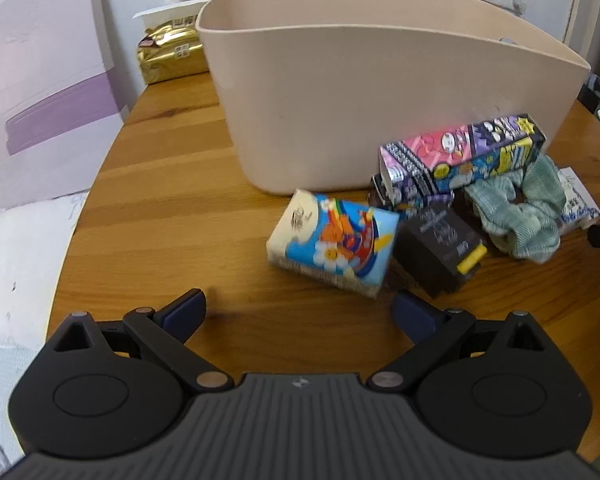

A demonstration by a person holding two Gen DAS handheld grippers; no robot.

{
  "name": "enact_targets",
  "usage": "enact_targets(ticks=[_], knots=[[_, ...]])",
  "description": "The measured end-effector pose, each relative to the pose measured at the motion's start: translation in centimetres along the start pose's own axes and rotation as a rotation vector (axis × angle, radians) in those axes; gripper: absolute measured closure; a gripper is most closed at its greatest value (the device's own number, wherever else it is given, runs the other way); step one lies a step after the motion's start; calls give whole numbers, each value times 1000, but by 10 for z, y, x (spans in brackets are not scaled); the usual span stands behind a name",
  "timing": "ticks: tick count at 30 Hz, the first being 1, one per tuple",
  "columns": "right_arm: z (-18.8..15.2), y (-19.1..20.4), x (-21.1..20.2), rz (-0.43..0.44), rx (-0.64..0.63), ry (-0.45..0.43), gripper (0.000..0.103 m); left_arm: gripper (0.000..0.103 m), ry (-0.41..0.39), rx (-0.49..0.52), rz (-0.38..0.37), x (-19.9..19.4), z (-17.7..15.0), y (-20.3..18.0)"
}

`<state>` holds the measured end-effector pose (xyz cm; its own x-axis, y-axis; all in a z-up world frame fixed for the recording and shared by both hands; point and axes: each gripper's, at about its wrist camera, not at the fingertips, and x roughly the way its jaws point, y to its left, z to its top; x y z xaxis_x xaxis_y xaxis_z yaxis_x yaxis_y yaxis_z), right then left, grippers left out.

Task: Organize objects
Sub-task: 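Grasp the cartoon tissue pack with the left tool while the right tool grasps the small white box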

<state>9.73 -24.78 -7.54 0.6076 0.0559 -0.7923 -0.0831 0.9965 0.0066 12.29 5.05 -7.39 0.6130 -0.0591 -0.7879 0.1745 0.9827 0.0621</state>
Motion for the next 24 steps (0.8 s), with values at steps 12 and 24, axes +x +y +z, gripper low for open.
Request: enact_targets(ticks=[12,24], knots=[[6,7,5,69,-72,-23,39,7,-57,20,-80,17,14,4],[-2,11,-7,81,-106,-28,75,36,-48,52,-99,6,15,-2]])
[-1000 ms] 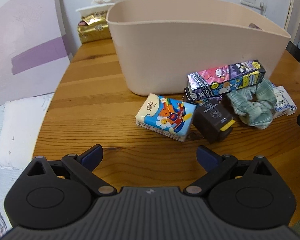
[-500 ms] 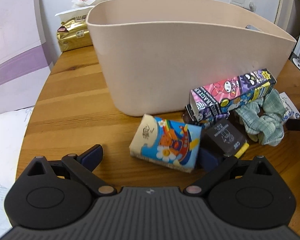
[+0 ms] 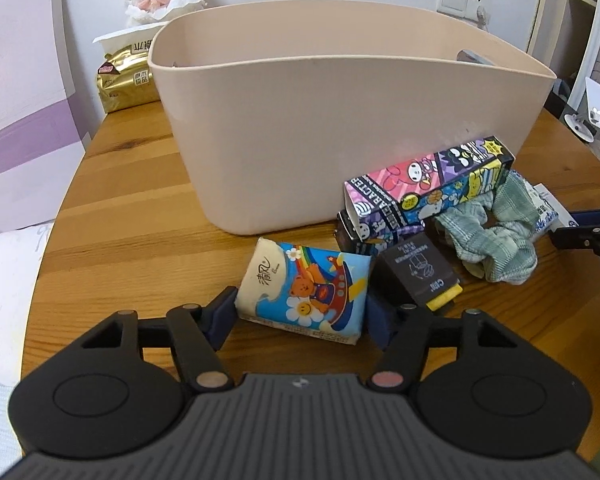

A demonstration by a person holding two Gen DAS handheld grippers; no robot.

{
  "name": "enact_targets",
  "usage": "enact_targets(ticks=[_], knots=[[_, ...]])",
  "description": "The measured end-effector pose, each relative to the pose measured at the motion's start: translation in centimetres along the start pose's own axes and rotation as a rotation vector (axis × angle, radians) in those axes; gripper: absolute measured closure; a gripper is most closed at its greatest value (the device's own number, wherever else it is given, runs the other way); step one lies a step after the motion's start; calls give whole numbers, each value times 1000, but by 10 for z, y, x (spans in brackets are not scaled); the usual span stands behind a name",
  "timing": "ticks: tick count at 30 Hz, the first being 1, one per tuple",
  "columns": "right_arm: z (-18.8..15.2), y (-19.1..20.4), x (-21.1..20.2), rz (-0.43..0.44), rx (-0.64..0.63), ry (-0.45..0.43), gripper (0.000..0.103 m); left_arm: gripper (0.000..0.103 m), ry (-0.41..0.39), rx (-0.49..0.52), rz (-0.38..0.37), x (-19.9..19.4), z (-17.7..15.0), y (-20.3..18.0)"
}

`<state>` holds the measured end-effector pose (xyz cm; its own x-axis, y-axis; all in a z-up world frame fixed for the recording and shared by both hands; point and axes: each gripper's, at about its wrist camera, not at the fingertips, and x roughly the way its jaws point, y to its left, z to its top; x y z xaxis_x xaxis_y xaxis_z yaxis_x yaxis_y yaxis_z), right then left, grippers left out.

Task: Organize objects
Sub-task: 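Lower the tissue pack into the basket with the left tool while the right tool drops the white box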

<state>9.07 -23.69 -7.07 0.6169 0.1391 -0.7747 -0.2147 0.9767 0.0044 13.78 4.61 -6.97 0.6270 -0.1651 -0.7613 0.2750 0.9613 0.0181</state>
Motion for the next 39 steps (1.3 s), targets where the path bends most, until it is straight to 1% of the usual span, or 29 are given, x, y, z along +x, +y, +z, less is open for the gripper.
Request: enact_targets(ticks=[3,5,7,12,15,18,20,23,25,27,31,34,39], knots=[[-4,-3,-7,1,10,-10,75,36,1,-5,16,-6,-3,-1],[-6,-6,-17,-1,16,-30,75,37,-14,-24,19,-15,-4,0],[-5,-8,-30,-5,21,-59,75,37,-35,-39,22,-31,-6,-3],[5,-12,-74,-8,19,-167,75,37,-125,-61,52,-72,8,-2],[20,-13,-98,5,3,-246,75,37,-170,-86,67,-96,23,-3],[42,-12,-108,6,-26,-300,75,37,-221,-95,81,-112,45,-4],[60,-13,-108,10,-44,-330,75,37,-245,-85,87,-117,62,-7],[87,-14,-101,45,-42,-350,75,37,-261,-78,101,-112,88,-13],[105,-15,-92,64,-41,-344,75,37,-250,-84,105,-104,103,-17],[121,-13,-82,76,-42,-332,75,37,-222,-100,106,-89,119,-19],[147,-9,-50,101,-48,-256,75,36,-140,-101,134,-49,135,-26],[156,2,-28,99,-75,-196,75,36,-75,-108,157,-23,142,-26],[160,16,4,78,-119,-86,75,36,31,-118,160,8,145,-24]])
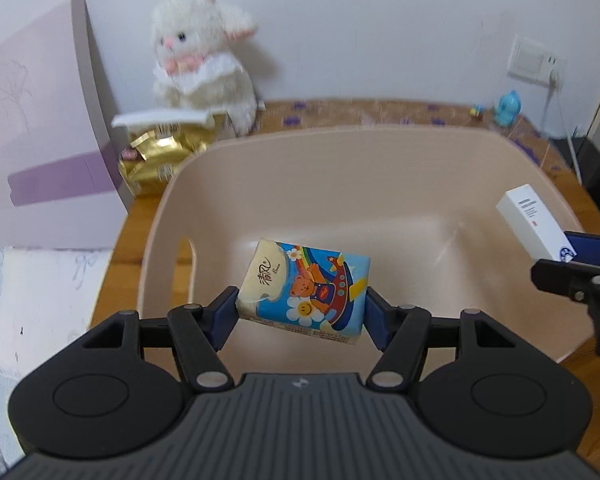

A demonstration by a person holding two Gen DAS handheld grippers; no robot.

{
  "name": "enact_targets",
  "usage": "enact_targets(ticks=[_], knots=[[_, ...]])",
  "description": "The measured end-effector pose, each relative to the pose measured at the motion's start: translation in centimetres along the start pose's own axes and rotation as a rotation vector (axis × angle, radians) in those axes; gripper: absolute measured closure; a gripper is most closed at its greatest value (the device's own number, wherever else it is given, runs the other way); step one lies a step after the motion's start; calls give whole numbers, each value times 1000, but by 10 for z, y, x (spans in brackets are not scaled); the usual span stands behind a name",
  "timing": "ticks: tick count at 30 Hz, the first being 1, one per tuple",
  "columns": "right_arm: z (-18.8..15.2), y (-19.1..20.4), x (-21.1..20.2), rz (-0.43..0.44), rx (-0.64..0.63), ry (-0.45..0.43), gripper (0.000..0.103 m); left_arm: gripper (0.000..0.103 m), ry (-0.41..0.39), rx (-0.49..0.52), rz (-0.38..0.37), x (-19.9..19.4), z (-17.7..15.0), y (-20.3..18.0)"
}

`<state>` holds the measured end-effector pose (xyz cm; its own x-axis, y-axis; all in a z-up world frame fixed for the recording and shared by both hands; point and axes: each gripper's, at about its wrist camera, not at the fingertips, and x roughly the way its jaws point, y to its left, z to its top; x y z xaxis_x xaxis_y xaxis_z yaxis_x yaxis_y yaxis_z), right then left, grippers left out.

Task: Organize objects
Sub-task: 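Lower the tissue pack into the basket with the left tool while the right tool drops the white box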

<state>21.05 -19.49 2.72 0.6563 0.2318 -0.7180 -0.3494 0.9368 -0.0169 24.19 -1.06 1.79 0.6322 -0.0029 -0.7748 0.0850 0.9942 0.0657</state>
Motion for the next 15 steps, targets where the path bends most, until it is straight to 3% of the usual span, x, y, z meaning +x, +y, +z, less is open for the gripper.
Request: enact_targets(ticks=[5,6,8,11,15], knots=[[-6,5,16,-32,-27,44,74,34,37,11,-19,8,-2,-1],[-6,5,17,-33,-24,40,63,32,35,9,-17,6,-1,-1],[-7,4,12,-25,-5,17,60,25,25,6,-3,1,-2,0],[-5,4,-5,-16,10,-27,35,20,-10,9,6,-13,-4,3],[-9,5,-34,-8,19,-83,22,16,-54,-6,-2,-38,-11,7]])
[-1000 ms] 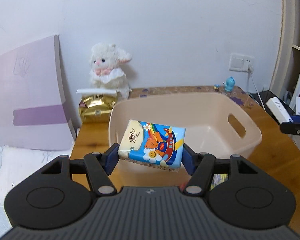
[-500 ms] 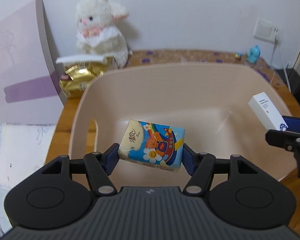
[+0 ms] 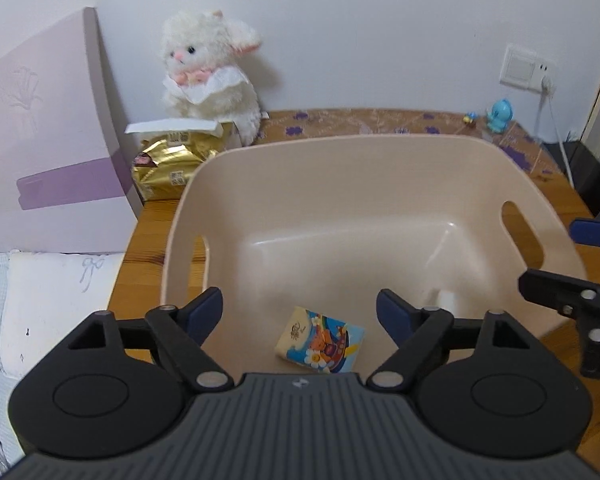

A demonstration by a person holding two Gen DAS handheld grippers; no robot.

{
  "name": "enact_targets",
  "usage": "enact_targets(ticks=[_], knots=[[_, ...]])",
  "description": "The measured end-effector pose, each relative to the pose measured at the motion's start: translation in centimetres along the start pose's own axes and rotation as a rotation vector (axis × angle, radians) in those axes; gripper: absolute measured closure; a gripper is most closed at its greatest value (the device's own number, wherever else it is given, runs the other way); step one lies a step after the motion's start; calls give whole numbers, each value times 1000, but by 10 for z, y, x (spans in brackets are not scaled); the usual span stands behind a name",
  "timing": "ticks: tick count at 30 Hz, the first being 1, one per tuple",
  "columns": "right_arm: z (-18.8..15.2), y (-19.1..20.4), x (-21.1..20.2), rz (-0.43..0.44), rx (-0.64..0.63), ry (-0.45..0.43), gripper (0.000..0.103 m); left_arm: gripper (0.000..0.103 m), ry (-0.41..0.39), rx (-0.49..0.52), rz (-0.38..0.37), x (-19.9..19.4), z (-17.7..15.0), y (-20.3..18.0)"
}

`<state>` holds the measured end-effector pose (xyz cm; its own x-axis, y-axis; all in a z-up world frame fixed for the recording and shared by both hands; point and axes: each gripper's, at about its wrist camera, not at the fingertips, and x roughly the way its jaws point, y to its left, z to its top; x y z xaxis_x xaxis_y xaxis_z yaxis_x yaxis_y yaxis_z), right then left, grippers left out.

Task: Organize objects
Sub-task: 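Lower the tissue pack into the basket with the left tool while the right tool drops the white box, then grasp the black yellow-labelled box with the left tool while the right tool grasps the blue-and-white box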

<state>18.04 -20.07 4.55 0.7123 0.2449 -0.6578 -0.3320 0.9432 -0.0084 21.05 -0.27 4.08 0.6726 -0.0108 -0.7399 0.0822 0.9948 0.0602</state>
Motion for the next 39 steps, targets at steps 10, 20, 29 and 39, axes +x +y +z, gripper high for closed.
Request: enact_targets(ticks=[10,20,29,39], knots=[[-46,-3,-33,-28,-25,34,3,9,-53,34,50,-50,-48,5],[-104,-2,12,-79,-29,159,3,9,38,61,34,-19,-95,-9],[-124,-1,39,-41,28,204,3,9,105,11,-24,8,-111,-16],[-132,-2,42,-30,56,205,50,47,179,-34,-73,21,-122,-8]])
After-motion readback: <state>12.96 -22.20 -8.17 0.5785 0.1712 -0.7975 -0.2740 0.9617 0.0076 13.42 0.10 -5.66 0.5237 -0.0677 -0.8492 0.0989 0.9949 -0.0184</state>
